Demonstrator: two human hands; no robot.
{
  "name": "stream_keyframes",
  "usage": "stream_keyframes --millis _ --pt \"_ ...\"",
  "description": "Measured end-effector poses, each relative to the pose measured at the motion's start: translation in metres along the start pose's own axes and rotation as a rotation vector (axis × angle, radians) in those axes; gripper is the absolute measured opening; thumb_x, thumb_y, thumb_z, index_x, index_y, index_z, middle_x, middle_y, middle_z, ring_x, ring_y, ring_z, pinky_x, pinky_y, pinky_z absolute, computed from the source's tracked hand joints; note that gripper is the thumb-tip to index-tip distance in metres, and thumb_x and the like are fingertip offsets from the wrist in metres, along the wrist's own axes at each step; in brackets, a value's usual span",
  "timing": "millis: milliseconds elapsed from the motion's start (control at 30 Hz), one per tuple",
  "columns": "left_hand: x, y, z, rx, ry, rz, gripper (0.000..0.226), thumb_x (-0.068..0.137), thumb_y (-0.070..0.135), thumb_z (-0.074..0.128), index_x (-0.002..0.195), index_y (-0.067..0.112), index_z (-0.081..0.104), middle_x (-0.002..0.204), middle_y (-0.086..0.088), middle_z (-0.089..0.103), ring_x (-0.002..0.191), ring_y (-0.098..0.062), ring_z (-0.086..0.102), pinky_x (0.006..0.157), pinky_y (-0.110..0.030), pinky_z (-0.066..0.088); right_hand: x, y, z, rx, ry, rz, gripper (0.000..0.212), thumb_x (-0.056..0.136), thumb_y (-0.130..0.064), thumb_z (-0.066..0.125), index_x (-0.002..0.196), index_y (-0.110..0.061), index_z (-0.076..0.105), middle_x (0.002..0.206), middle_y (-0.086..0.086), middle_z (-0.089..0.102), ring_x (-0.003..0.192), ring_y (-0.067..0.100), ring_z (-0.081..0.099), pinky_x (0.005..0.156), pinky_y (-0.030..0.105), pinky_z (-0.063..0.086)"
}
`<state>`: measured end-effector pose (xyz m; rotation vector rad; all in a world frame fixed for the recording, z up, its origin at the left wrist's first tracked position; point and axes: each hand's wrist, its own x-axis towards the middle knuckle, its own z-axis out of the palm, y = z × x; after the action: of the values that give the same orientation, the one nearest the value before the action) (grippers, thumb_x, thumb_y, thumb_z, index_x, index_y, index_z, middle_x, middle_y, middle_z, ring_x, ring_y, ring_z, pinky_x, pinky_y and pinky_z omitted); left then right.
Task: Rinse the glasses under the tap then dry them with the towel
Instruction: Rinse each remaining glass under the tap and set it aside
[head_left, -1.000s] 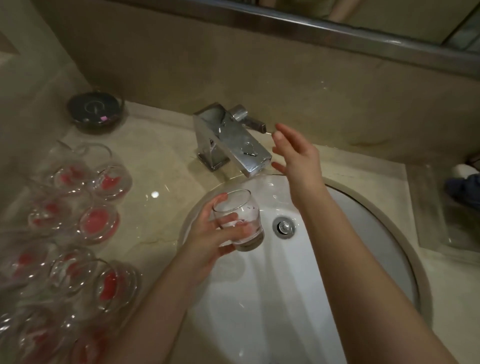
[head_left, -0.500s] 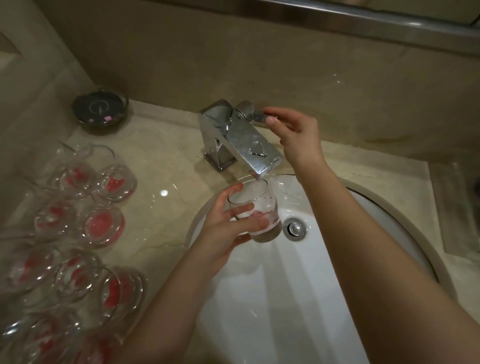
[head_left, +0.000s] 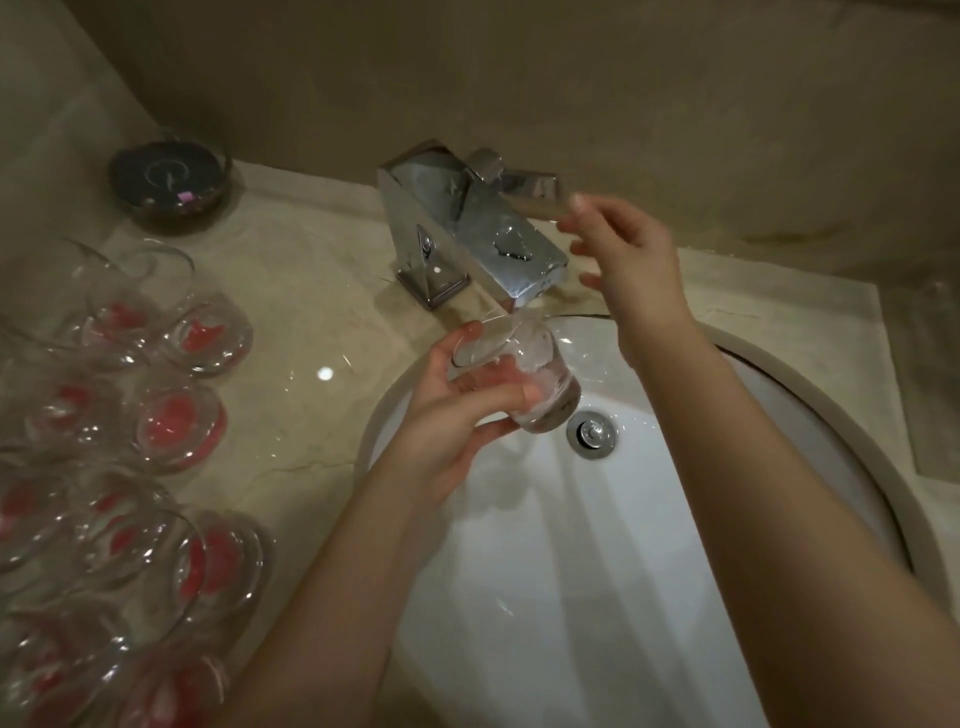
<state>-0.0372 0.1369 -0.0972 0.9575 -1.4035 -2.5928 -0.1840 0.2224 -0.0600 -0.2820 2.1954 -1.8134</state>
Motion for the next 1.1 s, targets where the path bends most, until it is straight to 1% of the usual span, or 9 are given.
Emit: stream_keyframes --millis 100,267,400,533,633,733,900,1000,1100 --pt "0.005 -0.009 0.001 -0.042 -0.025 0.035 0.080 0.060 -0.002 0.075 0.130 0.028 0.052 0.113 -0.005 0.066 0.112 -0.029 0.066 0.092 -0.049 0.055 -0.035 0.024 -0.010 -0.046 0.037 0.363 0.037 0.095 -0.048 0.050 0.100 -0.014 0.064 0.099 0.005 0.069 0.087 0.021 0.067 0.069 0.032 0.053" --pt "0.008 -0.022 0.004 -0.173 -0.148 0.093 0.080 0.068 -0.005 0.073 0.131 0.035 0.045 0.101 -0.003 0.075 0.092 -0.022 0.072 0.079 -0.031 0.058 -0.077 0.049 -0.017 0.267 -0.421 0.866 0.085 0.088 -0.074 0.027 0.109 -0.002 0.066 0.097 0.024 0.071 0.080 0.037 0.072 0.063 0.035 0.059" --pt "0.012 -0.017 0.000 0.201 -0.124 0.277 0.056 0.070 0.002 0.077 0.118 0.023 0.061 0.117 -0.003 0.069 0.111 -0.018 0.065 0.093 -0.028 0.049 -0.082 0.055 -0.014 0.470 -0.347 0.732 0.066 0.086 -0.065 0.043 0.110 -0.008 0.066 0.085 0.021 0.067 0.072 0.027 0.072 0.059 0.026 0.058" --pt "0.016 -0.003 -0.012 0.643 -0.025 0.459 0.029 0.060 0.037 0.083 0.086 0.047 0.074 0.115 0.014 0.062 0.117 -0.001 0.056 0.108 -0.029 0.037 -0.084 0.062 -0.019 0.526 -0.187 0.564 0.032 0.073 -0.047 0.063 0.089 -0.022 0.074 0.087 0.011 0.065 0.063 0.018 0.070 0.055 0.018 0.054" --pt "0.010 0.005 -0.010 0.555 -0.168 0.384 0.011 0.076 0.032 0.078 0.087 0.031 0.078 0.096 0.006 0.076 0.098 -0.008 0.069 0.096 -0.028 0.047 -0.085 0.065 -0.023 0.515 -0.207 0.469 0.037 0.075 -0.040 0.064 0.105 -0.017 0.068 0.091 0.006 0.071 0.066 0.015 0.070 0.055 0.014 0.051" --pt "0.010 0.011 0.000 0.486 -0.230 0.287 0.023 0.085 0.028 0.064 0.095 0.011 0.074 0.087 -0.005 0.077 0.086 -0.017 0.073 0.085 -0.023 0.053 -0.086 0.067 -0.026 0.476 -0.283 0.397 0.048 0.074 -0.027 0.073 0.119 -0.015 0.062 0.097 0.002 0.074 0.076 0.017 0.071 0.062 0.015 0.052" --pt "0.014 0.010 0.005 0.394 -0.282 0.171 0.020 0.081 0.028 0.063 0.087 0.011 0.073 0.083 -0.007 0.076 0.077 -0.018 0.073 0.074 -0.024 0.056 -0.082 0.075 -0.030 0.471 -0.316 0.295 0.066 0.060 0.007 0.079 0.116 -0.023 0.058 0.107 0.003 0.066 0.089 0.015 0.069 0.071 0.024 0.054" --pt "0.012 0.007 0.004 0.399 -0.305 0.190 0.015 0.085 0.020 0.062 0.087 0.014 0.075 0.085 -0.006 0.076 0.079 -0.018 0.074 0.072 -0.021 0.056 -0.079 0.063 -0.035 0.475 -0.385 0.394 0.046 0.070 -0.031 0.078 0.112 -0.017 0.063 0.104 0.007 0.071 0.092 0.023 0.071 0.071 0.027 0.058" --pt "0.009 0.002 0.004 0.380 -0.312 0.190 0.025 0.078 0.024 0.064 0.094 0.009 0.073 0.089 -0.008 0.076 0.081 -0.021 0.074 0.076 -0.025 0.057 -0.069 0.054 -0.037 0.324 -0.395 0.515 0.054 0.083 -0.057 0.053 0.101 -0.009 0.067 0.091 0.012 0.072 0.073 0.025 0.073 0.061 0.027 0.059"
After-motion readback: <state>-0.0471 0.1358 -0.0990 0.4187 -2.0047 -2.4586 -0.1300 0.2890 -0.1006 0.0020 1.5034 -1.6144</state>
